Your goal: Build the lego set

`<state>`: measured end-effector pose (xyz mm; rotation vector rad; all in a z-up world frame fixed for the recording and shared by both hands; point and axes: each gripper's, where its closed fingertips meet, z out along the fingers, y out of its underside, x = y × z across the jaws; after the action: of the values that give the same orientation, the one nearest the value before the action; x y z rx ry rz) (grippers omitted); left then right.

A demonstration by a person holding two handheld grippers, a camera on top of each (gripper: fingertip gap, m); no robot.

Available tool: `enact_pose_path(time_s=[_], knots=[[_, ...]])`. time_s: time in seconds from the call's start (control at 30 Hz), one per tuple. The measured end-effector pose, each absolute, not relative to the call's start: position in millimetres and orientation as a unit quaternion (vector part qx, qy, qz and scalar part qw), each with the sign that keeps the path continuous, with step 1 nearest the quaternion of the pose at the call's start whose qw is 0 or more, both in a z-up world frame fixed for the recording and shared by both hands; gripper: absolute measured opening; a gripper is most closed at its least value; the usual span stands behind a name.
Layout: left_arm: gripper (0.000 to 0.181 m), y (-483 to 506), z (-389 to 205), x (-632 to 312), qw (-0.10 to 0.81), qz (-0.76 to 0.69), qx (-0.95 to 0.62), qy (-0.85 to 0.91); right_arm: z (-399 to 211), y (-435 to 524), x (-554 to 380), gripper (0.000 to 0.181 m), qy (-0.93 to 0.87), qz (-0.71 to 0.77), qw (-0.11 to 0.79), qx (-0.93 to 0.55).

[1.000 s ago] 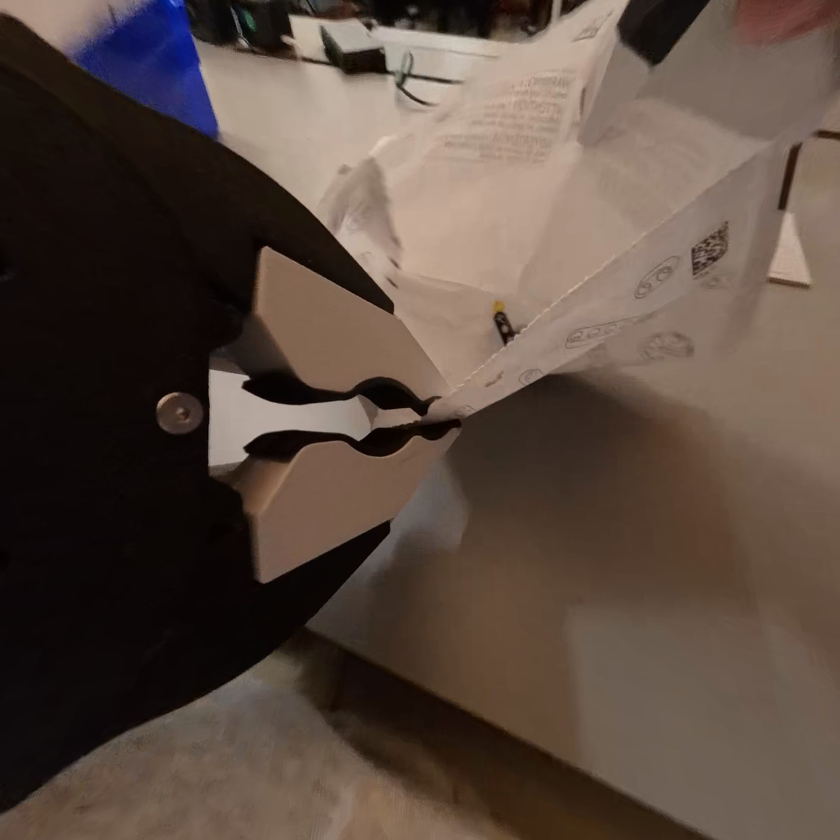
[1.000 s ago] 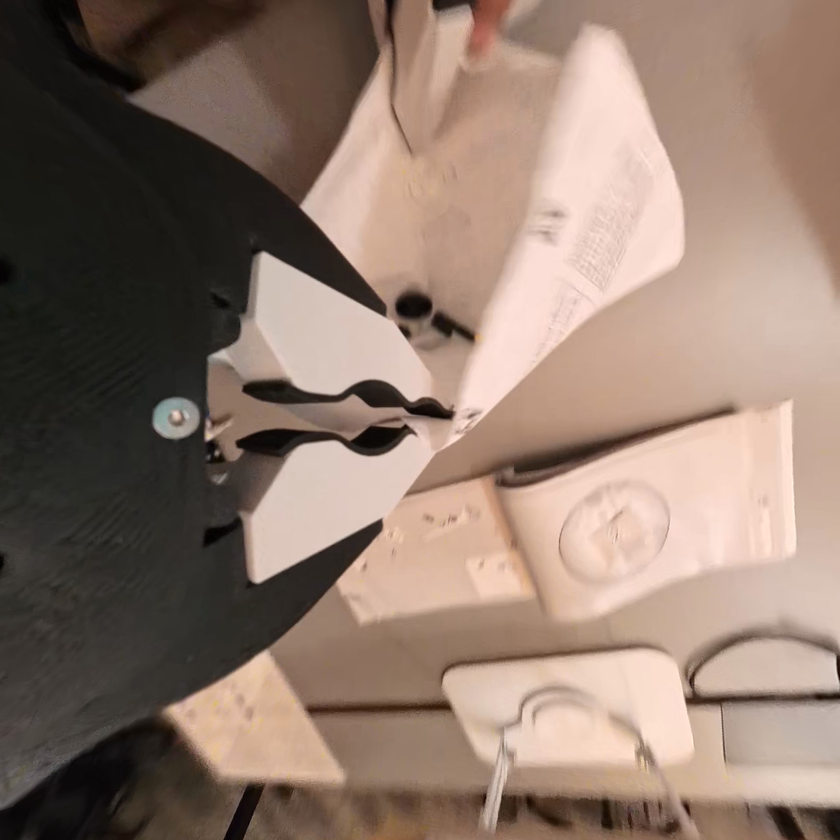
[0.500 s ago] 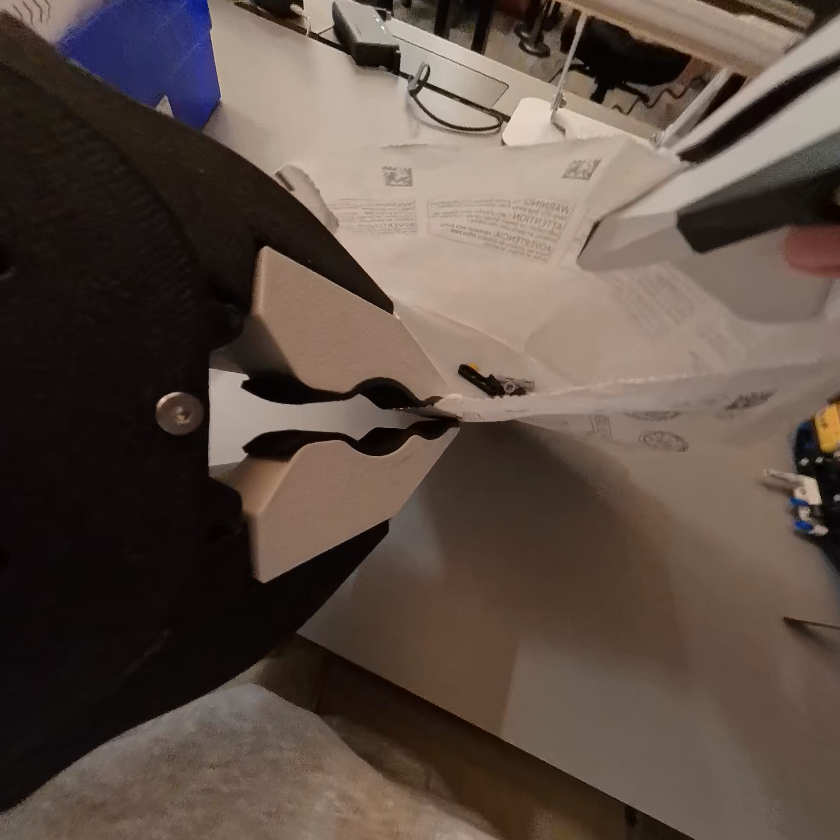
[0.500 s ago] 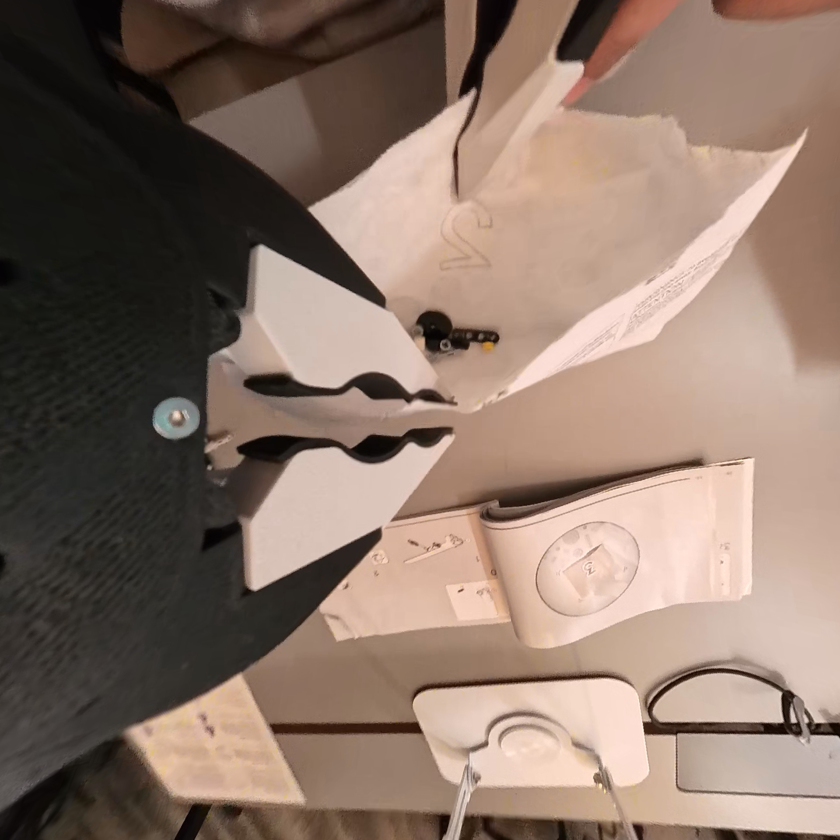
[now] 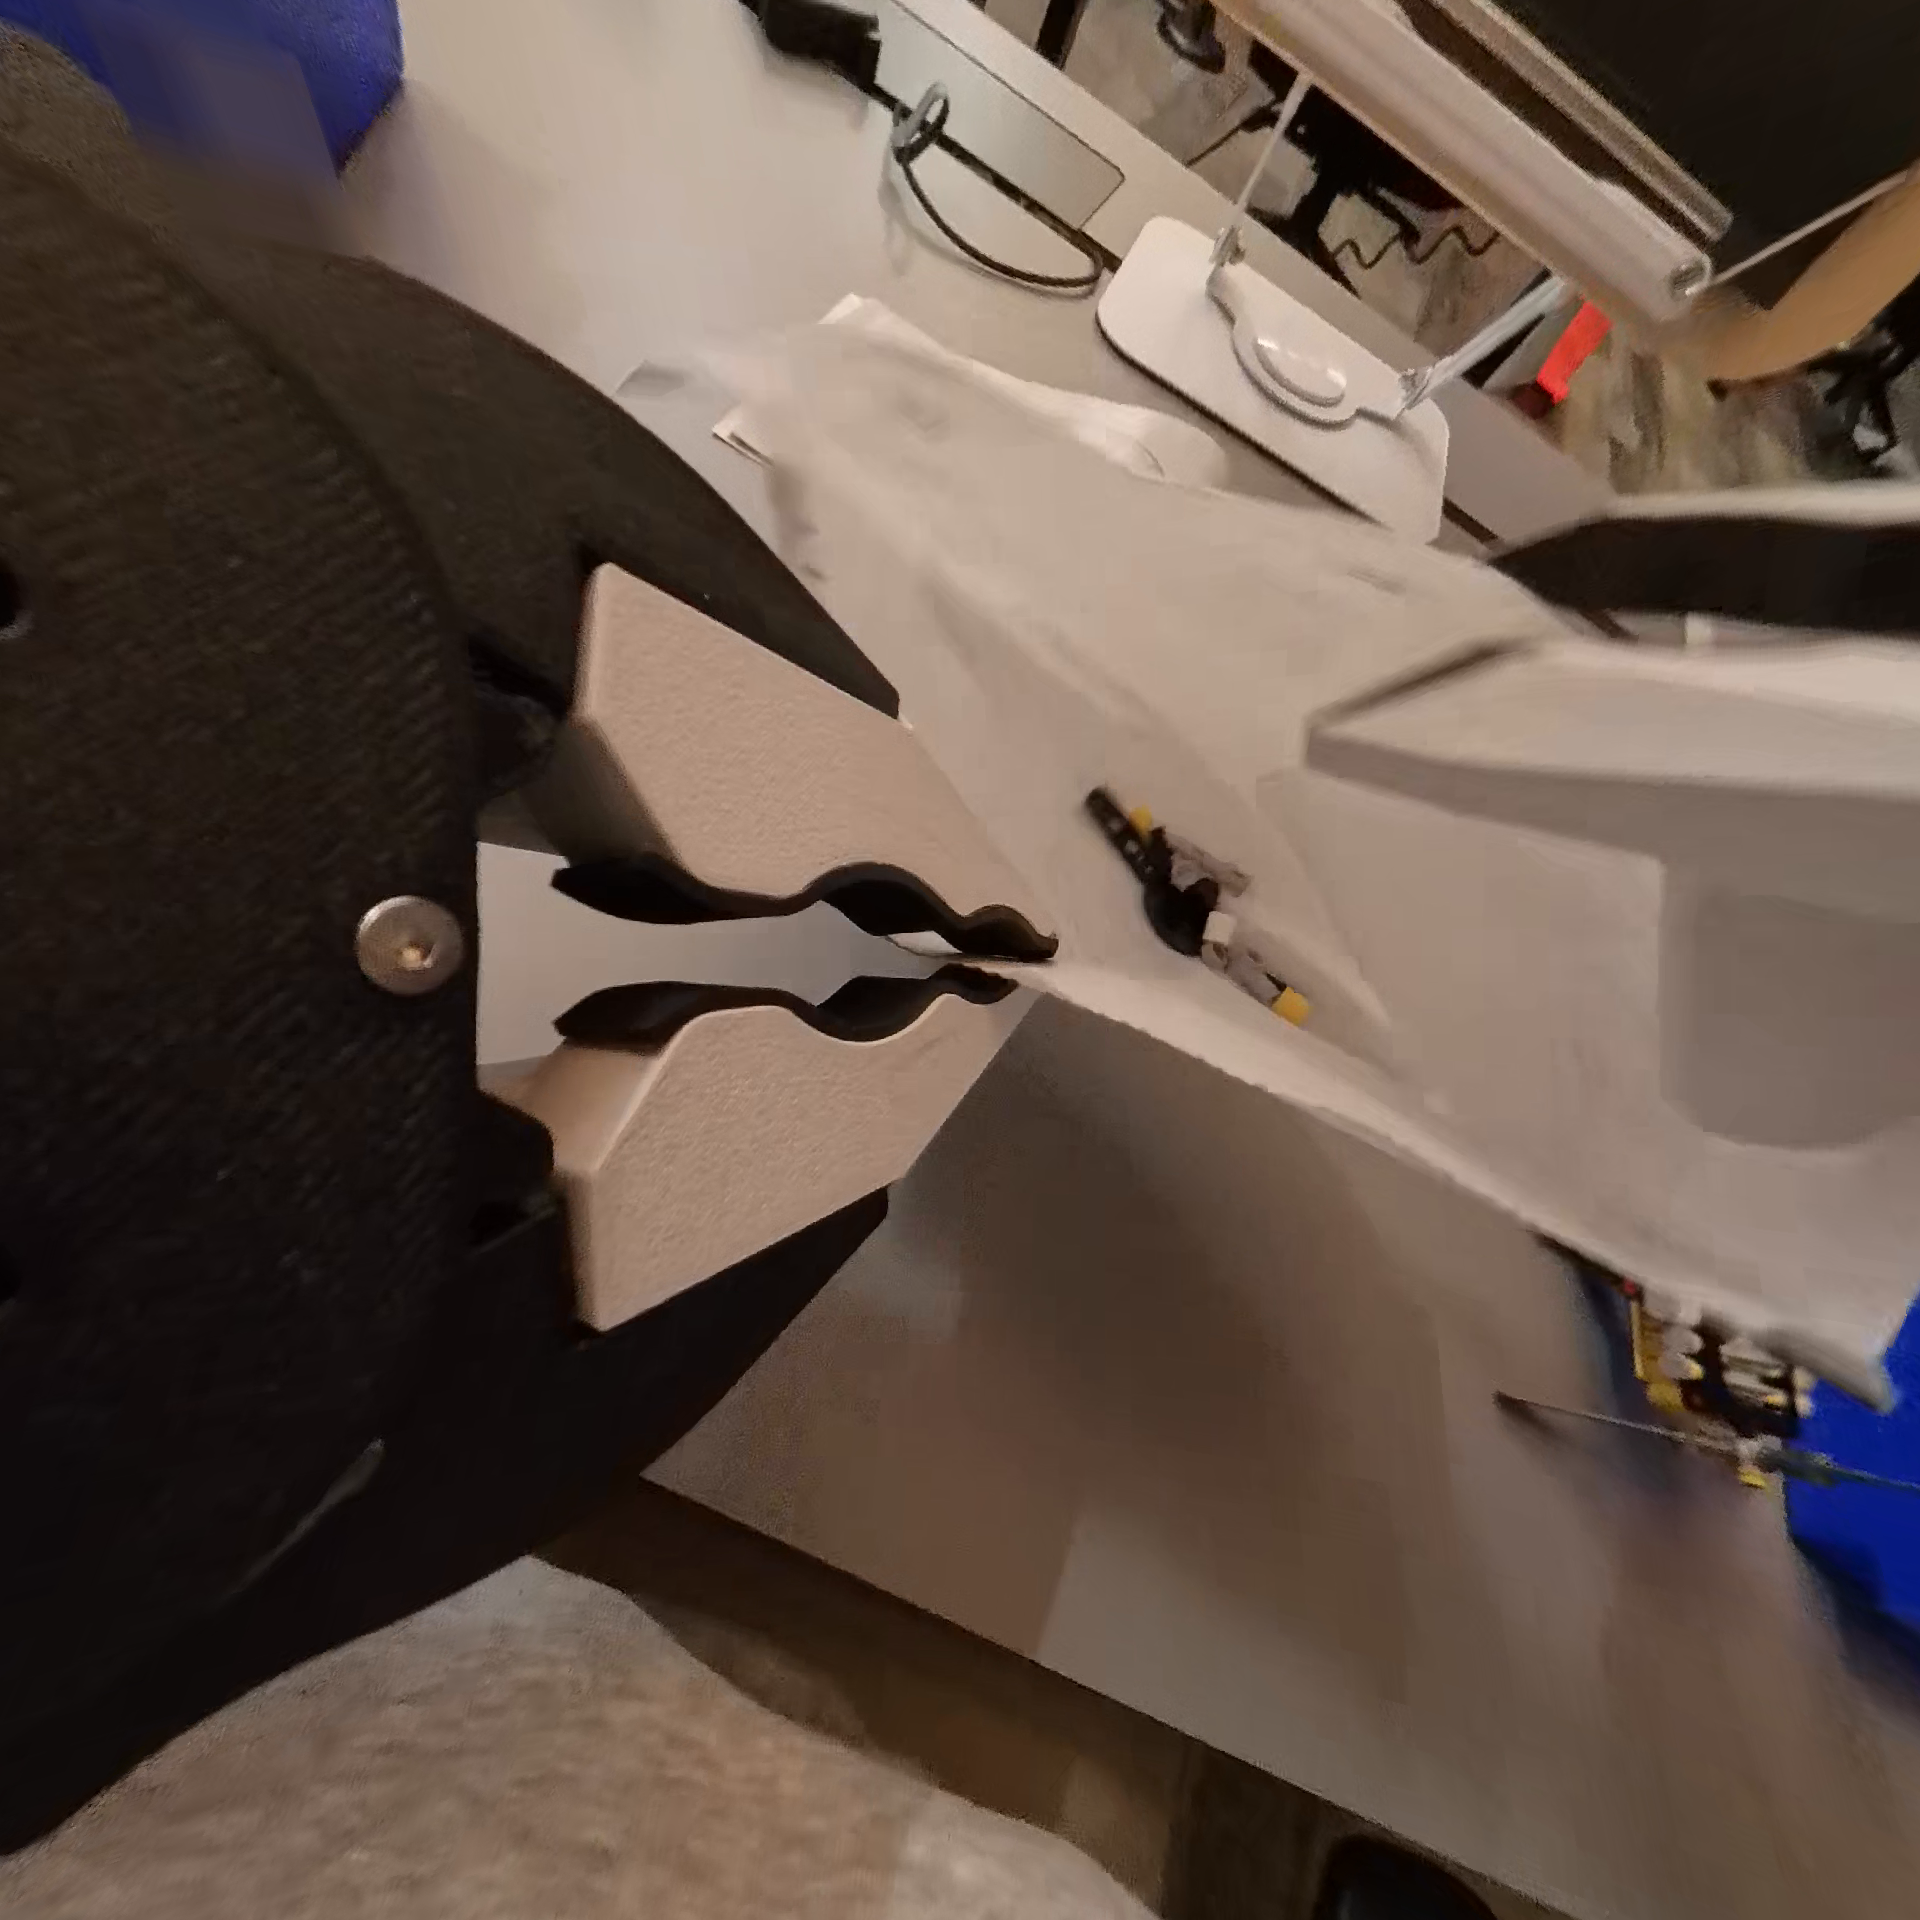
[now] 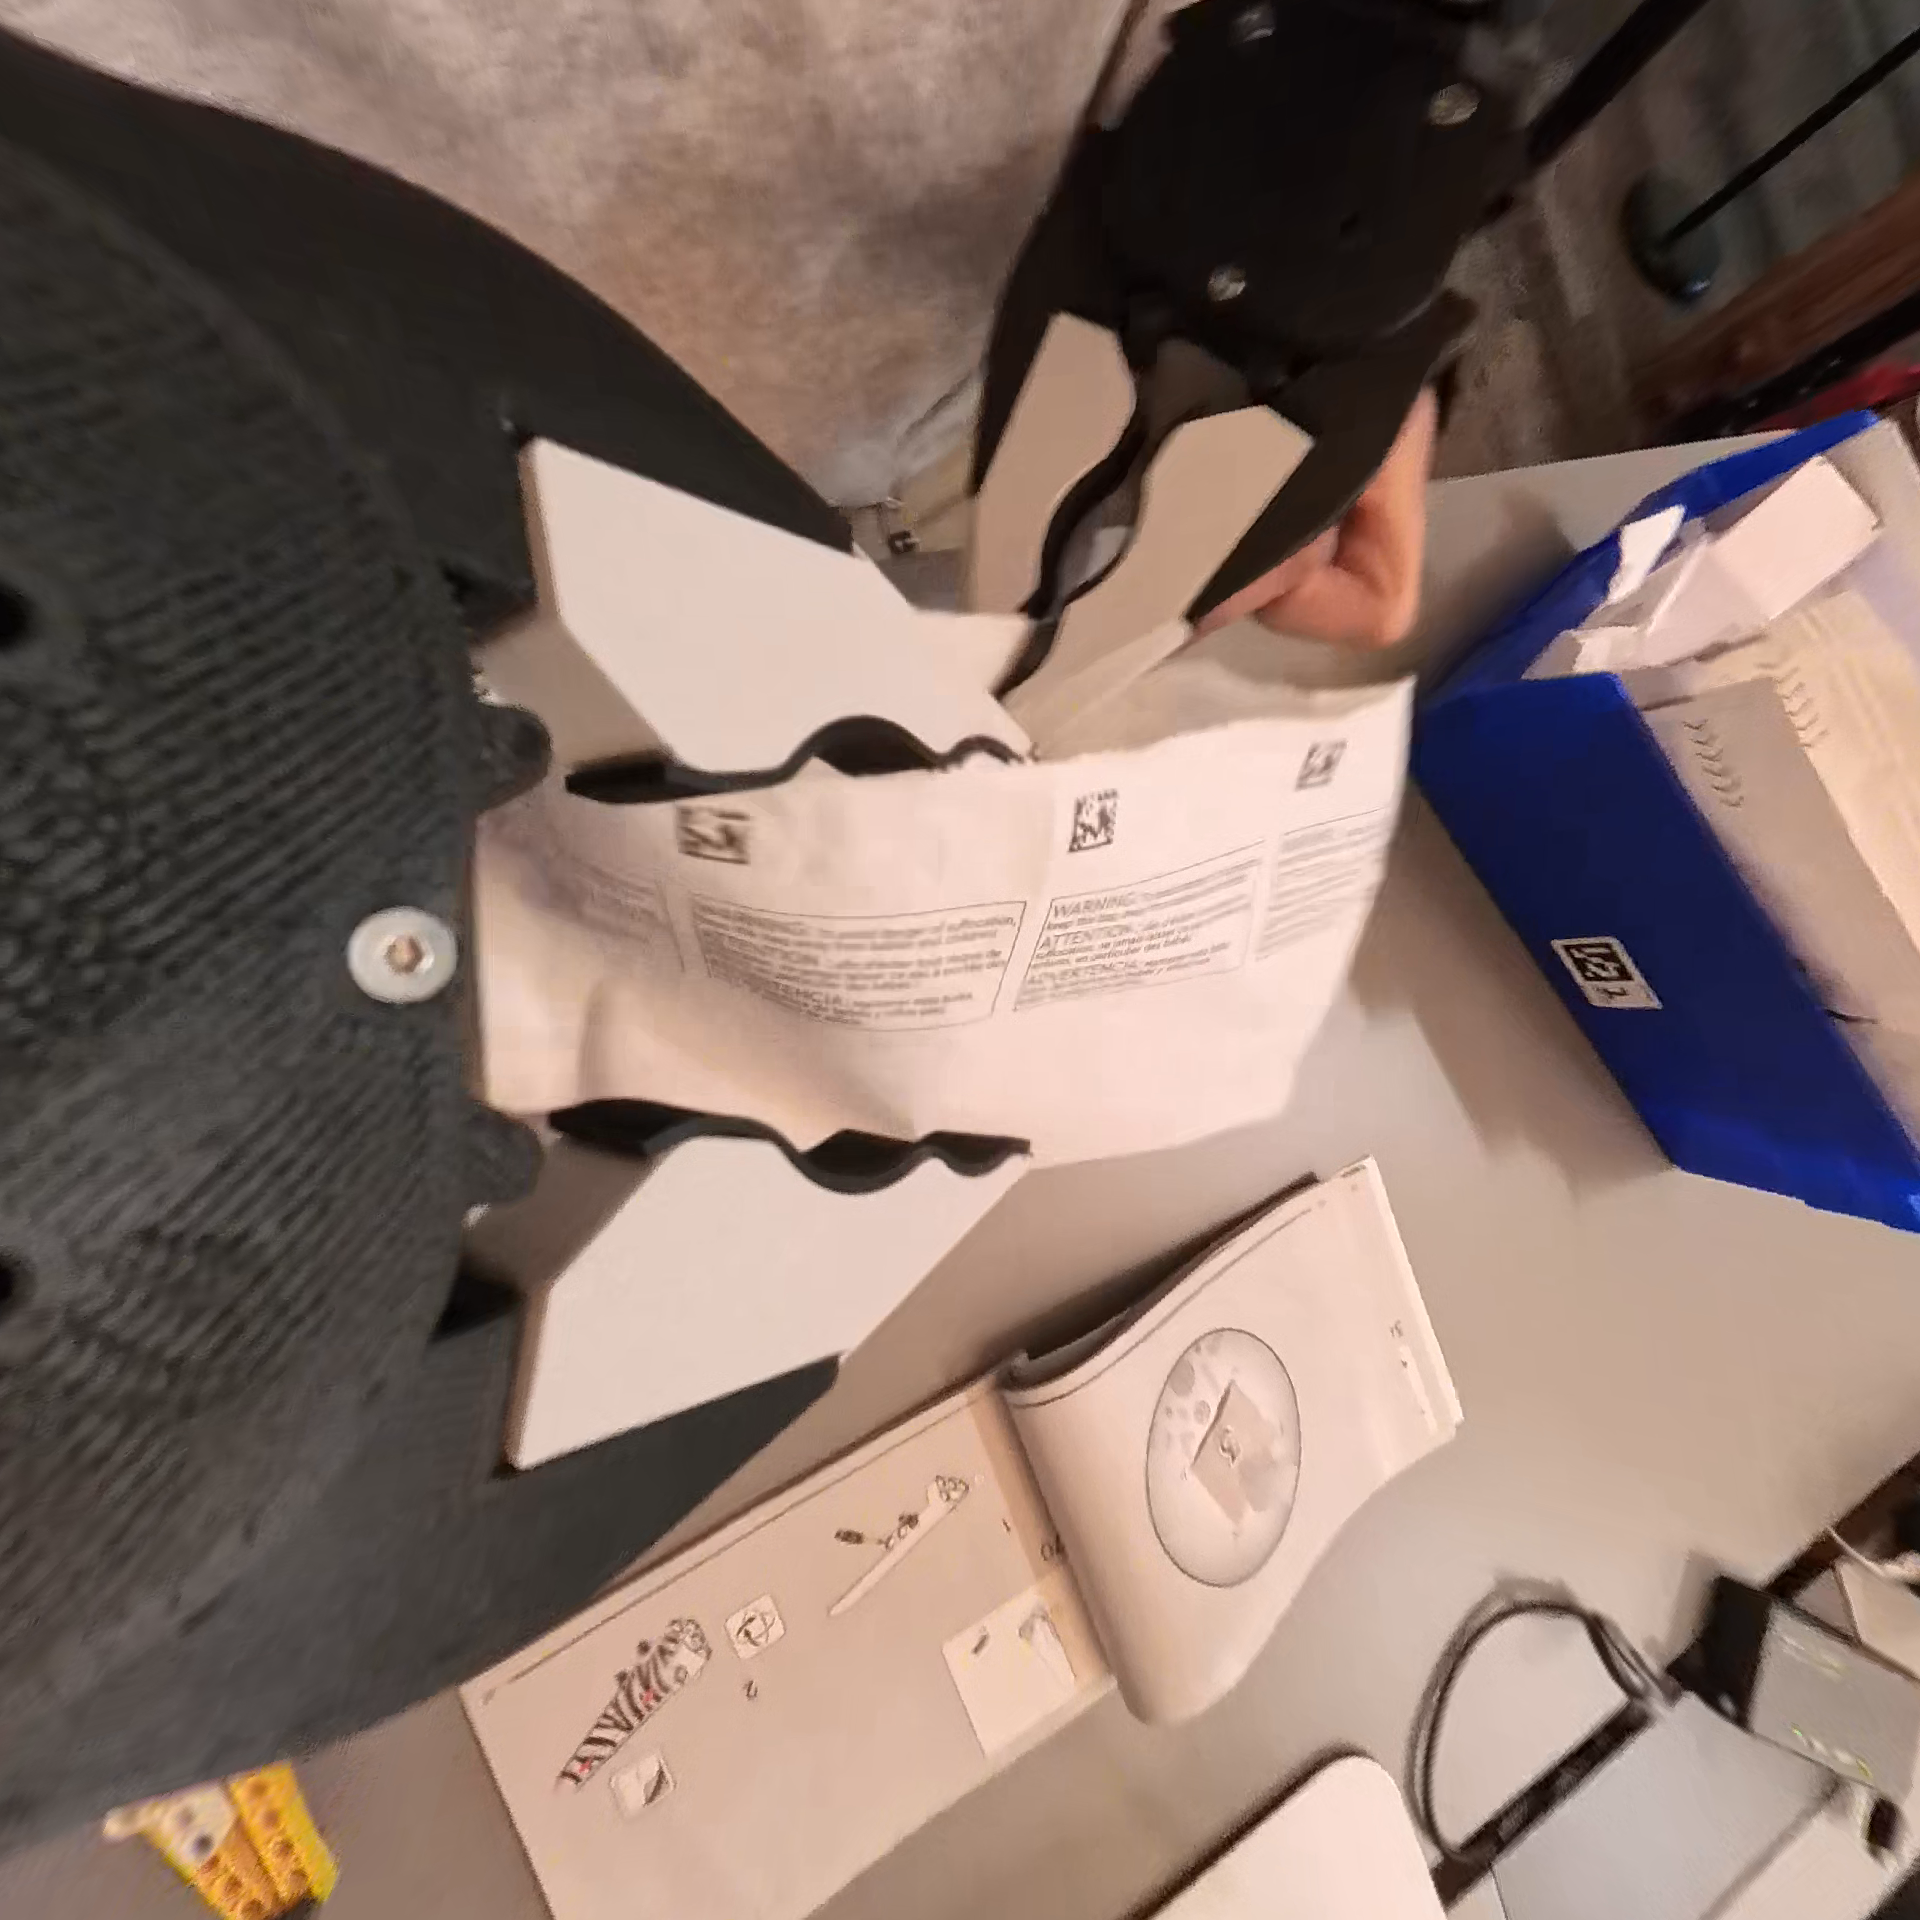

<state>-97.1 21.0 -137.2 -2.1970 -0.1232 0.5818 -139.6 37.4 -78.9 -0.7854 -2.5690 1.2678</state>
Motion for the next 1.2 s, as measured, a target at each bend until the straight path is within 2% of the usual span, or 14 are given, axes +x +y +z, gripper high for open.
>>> enact_pose_path(time_s=[0.23, 0.43, 0.53, 0.6, 0.8, 0.9, 1.07, 1.2], knots=[[0.0, 27.6, -137.3, -102.6, 0.415, 0.252, -0.873, -0.043, -68.8, 15.4, -138.5, 0.078, -0.857, 0.438, 0.12, -0.243], [0.0, 19.2, -132.2, -101.9, 0.434, 0.236, -0.868, -0.049, -19.6, 35.7, -144.3, 0.073, -0.758, 0.586, 0.067, -0.277], [0.0, 13.9, -121.7, -107.5, 0.448, 0.243, -0.858, -0.059, -4.9, 49.6, -140.0, 0.076, -0.73, 0.622, 0.041, -0.28], [0.0, 9.2, -113.9, -111.4, 0.457, 0.246, -0.852, -0.066, -7.2, 55.4, -133.4, 0.076, -0.747, 0.61, 0.062, -0.257], [0.0, -0.1, -101.5, -111.5, 0.48, 0.235, -0.843, -0.062, -33.3, 67.2, -126.5, 0.067, -0.833, 0.469, 0.257, -0.145], [0.0, -3.0, -103.0, -108.0, 0.478, 0.24, -0.844, -0.048, -35.9, 67.3, -124.8, 0.066, -0.846, 0.424, 0.306, -0.103], [0.0, -2.9, -106.3, -98.8, 0.476, 0.243, -0.845, -0.014, -45.6, 67.5, -119.3, 0.063, -0.876, 0.388, 0.275, -0.078], [0.0, -0.2, -103.7, -92.3, 0.485, 0.236, -0.842, 0.005, -57.7, 63.9, -111.7, 0.051, -0.898, 0.368, 0.233, -0.06]])
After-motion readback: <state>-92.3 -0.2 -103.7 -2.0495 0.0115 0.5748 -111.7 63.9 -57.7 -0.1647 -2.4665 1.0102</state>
